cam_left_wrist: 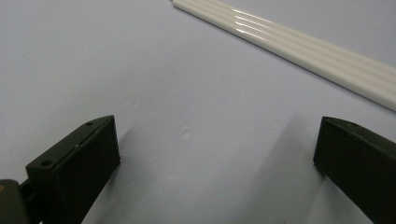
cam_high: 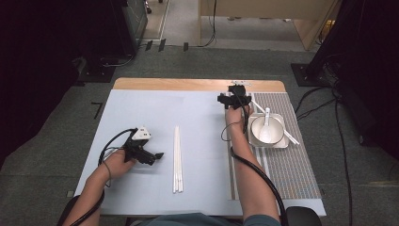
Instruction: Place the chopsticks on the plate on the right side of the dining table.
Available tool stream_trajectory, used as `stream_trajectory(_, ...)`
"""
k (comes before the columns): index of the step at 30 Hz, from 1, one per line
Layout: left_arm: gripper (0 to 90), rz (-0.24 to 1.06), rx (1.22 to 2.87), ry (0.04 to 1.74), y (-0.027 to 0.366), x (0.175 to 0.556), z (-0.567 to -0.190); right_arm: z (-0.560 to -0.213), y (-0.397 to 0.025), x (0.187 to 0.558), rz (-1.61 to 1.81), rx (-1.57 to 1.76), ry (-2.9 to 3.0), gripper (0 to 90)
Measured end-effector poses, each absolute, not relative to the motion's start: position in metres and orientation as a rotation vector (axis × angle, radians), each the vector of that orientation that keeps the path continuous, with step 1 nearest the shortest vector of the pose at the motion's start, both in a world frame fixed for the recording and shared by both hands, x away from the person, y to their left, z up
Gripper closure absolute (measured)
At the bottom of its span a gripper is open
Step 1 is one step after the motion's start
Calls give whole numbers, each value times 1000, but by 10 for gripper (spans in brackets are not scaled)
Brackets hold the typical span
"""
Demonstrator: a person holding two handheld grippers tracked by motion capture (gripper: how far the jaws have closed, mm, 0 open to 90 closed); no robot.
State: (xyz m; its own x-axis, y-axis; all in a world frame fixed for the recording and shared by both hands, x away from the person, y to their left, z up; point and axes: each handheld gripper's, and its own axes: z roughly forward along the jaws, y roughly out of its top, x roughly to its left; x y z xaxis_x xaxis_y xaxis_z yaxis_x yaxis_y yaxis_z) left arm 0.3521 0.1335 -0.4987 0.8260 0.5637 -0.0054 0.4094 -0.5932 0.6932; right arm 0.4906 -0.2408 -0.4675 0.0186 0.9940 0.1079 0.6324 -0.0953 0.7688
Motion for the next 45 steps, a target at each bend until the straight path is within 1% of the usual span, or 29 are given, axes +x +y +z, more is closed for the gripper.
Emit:
stream_trajectory(14, 0, 278, 2287, 709, 133, 352, -499, -461, -265, 507, 798, 1819, 1585, 173)
stream_trajectory(23, 0, 278, 2286, 709, 133, 352, -499, -467, -279, 511, 806, 1913, 1541, 172)
stream_trajectory(45, 0, 279, 2287, 709, 133, 352, -499, -474, -285, 509, 769, 1991, 1547, 167)
